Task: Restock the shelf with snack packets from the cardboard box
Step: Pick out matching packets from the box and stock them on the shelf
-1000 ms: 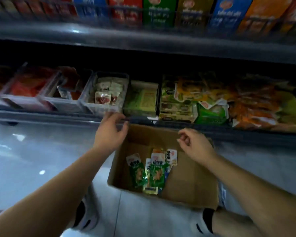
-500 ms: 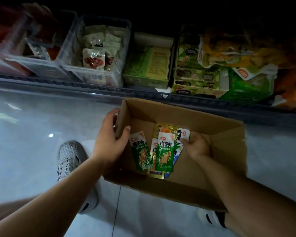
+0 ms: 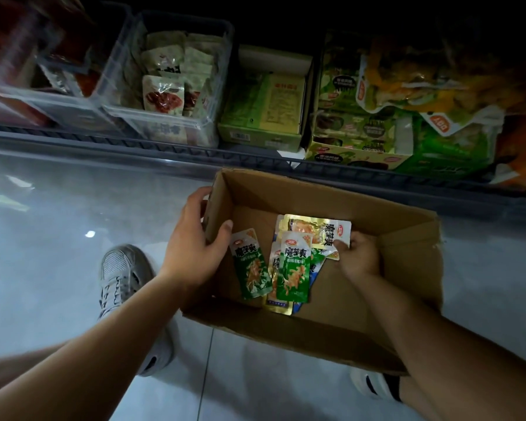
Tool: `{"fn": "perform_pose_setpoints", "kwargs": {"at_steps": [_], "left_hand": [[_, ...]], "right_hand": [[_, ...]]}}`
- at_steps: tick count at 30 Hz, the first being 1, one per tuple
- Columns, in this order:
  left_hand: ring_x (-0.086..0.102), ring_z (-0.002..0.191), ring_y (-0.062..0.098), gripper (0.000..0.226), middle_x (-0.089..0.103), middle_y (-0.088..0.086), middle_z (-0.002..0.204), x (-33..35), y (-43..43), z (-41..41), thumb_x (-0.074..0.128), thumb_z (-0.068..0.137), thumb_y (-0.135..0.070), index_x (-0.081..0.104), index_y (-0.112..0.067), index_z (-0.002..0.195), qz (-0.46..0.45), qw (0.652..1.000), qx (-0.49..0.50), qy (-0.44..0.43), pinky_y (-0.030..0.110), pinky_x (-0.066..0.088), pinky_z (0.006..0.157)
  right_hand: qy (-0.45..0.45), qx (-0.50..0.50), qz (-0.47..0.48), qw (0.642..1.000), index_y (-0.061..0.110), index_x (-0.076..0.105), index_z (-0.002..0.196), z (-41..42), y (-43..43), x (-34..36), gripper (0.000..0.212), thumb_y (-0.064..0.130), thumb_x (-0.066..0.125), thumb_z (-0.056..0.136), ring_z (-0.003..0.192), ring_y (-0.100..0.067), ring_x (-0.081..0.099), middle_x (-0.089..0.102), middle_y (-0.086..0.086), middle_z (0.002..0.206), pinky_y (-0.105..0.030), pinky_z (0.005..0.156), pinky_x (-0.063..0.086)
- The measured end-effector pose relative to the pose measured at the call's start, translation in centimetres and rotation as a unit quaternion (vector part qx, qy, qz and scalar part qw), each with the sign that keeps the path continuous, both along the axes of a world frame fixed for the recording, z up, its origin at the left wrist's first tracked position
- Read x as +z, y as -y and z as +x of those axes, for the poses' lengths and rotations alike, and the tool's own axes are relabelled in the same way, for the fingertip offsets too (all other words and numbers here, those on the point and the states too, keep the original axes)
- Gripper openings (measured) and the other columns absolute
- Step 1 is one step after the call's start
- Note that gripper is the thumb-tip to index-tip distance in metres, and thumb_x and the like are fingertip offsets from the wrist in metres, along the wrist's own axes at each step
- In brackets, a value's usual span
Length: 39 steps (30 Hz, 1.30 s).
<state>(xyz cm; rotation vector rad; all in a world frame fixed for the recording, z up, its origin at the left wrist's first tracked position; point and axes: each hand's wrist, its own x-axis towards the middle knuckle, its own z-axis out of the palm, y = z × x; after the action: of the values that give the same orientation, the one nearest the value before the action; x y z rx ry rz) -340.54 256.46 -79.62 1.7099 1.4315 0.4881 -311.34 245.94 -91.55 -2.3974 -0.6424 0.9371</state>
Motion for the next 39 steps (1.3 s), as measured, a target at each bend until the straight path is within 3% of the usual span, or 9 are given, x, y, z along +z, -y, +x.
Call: {"fn": "perform_pose_setpoints", "kwargs": {"at_steps": [4,12,15,18,21,24,29,35,39], "left_hand": [[0.063,0.114,0.025,0.063,0.056,0.000,0.136,0.4,0.1,-0.1,0.066,0.096,-0.034,0.030,-0.041,0.147,-0.009,1.000,-0.006,0.003,0.051,0.057,0.093],[0.043,0.137,0.022,0.066,0.042,0.003,0.150,3.6,0.6,1.2,0.070,0.094,-0.035,0.039,-0.023,0.151,0.097,0.992,-0.061,-0.048,0.047,0.042,0.114],[0.060,0.121,0.009,0.062,0.062,-0.006,0.137,6.0,1.0,3.0,0.073,0.092,-0.039,0.046,-0.026,0.148,-0.083,0.988,-0.115,0.062,0.034,0.050,0.104],[0.074,0.099,0.015,0.028,0.077,-0.001,0.107,6.2,0.9,3.1,0.072,0.094,-0.029,0.068,-0.020,0.120,-0.191,0.968,-0.086,0.140,0.046,0.059,0.096],[0.076,0.096,0.030,0.010,0.079,0.004,0.098,5.2,-0.4,1.3,0.073,0.094,-0.020,0.073,-0.020,0.104,-0.199,0.961,0.022,0.190,0.051,0.062,0.087],[0.076,0.097,0.033,0.009,0.079,0.007,0.098,4.5,-1.5,-0.4,0.072,0.093,-0.015,0.074,-0.018,0.101,-0.194,0.952,0.083,0.223,0.045,0.063,0.082],[0.077,0.093,0.024,0.014,0.080,0.005,0.100,3.9,-1.6,-1.0,0.069,0.095,-0.013,0.074,-0.018,0.107,-0.193,0.953,0.082,0.218,0.039,0.064,0.079],[0.077,0.083,0.019,0.011,0.080,0.001,0.093,3.9,-1.5,-0.2,0.071,0.094,-0.015,0.075,-0.021,0.102,-0.166,0.964,0.083,0.191,0.029,0.062,0.065],[0.077,0.085,0.019,0.009,0.080,0.001,0.094,3.8,-1.2,0.1,0.070,0.095,-0.015,0.075,-0.018,0.102,-0.169,0.961,0.084,0.203,0.027,0.062,0.066]], "right_hand": [[0.148,0.115,-0.013,0.982,0.016,0.065,0.119,0.8,1.4,3.2,0.025,0.028,0.048,0.104,0.096,-0.033,0.065,0.071,-0.010,0.109,-0.037,0.074,0.050],[0.058,0.155,0.140,0.976,0.020,0.063,0.118,0.3,-1.3,15.0,0.021,0.026,0.049,0.104,0.062,-0.009,0.065,0.068,0.001,0.079,-0.034,0.061,0.057],[-0.005,0.214,0.206,0.955,0.023,0.064,0.112,-2.1,-3.5,18.7,0.014,0.020,0.054,0.103,0.061,-0.009,0.066,0.067,-0.001,0.072,-0.030,0.059,0.058],[-0.072,0.234,0.245,0.938,0.018,0.063,0.122,-4.1,-5.6,19.9,0.022,0.021,0.057,0.101,0.068,-0.012,0.068,0.070,-0.004,0.083,-0.026,0.062,0.059],[-0.115,0.187,0.208,0.953,0.021,0.056,0.130,-3.3,-5.8,17.6,0.029,0.024,0.056,0.102,0.078,-0.014,0.070,0.071,-0.002,0.102,-0.031,0.070,0.061],[-0.039,0.202,0.140,0.969,0.032,0.051,0.136,-1.2,-4.3,13.5,0.041,0.013,0.056,0.100,0.082,-0.009,0.070,0.073,0.004,0.097,-0.039,0.081,0.060],[0.136,0.293,0.200,0.925,0.020,0.043,0.139,-3.9,-4.7,11.2,0.042,0.022,0.056,0.099,0.085,-0.010,0.062,0.065,0.006,0.108,-0.029,0.071,0.053],[0.142,0.333,0.052,0.931,0.018,0.064,0.116,-2.7,-1.3,4.8,0.020,0.022,0.057,0.098,0.106,-0.017,0.055,0.061,0.001,0.112,-0.029,0.083,0.044],[0.116,0.262,-0.012,0.958,0.020,0.062,0.131,0.2,0.8,0.7,0.038,0.030,0.066,0.094,0.130,-0.029,0.045,0.057,-0.003,0.140,-0.040,0.109,0.037]]}}
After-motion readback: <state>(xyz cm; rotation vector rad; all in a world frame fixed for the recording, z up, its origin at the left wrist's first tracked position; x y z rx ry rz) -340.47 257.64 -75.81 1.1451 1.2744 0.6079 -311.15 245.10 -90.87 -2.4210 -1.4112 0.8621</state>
